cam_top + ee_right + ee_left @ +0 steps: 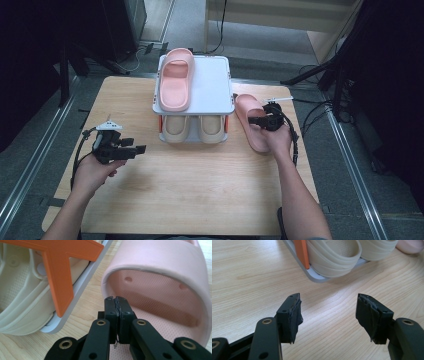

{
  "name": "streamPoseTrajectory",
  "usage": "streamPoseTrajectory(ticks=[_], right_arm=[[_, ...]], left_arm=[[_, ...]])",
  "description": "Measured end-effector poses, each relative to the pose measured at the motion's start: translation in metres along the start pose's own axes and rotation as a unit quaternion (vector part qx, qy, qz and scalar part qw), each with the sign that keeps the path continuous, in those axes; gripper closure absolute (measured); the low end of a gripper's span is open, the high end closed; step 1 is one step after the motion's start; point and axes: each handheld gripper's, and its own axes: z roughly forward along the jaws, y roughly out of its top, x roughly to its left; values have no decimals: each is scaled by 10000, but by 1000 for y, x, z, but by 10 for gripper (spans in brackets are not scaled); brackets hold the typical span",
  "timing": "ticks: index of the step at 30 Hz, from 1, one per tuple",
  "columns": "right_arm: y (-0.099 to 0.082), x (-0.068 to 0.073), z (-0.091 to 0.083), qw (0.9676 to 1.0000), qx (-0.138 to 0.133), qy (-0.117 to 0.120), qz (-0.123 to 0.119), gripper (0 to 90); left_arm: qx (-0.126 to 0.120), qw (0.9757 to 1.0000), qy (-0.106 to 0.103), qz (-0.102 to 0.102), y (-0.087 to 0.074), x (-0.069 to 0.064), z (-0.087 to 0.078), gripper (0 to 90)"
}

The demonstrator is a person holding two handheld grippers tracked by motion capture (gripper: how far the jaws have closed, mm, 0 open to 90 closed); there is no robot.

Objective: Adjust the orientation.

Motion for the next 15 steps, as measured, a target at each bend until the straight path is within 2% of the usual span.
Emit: streamPoseTrajectory(ticks=[7, 11, 15], right_arm=[[2, 8, 4, 10000, 17, 20, -78, 882], [2, 5, 3, 10000, -6, -18, -66, 857], [3, 2, -6, 9999, -99, -95, -90, 814]], left_arm=[[36, 10000, 12, 31, -1, 0, 2, 371], [36, 10000, 5, 24, 0, 1, 3, 371], [37, 10000, -13, 16, 2, 2, 4, 371]])
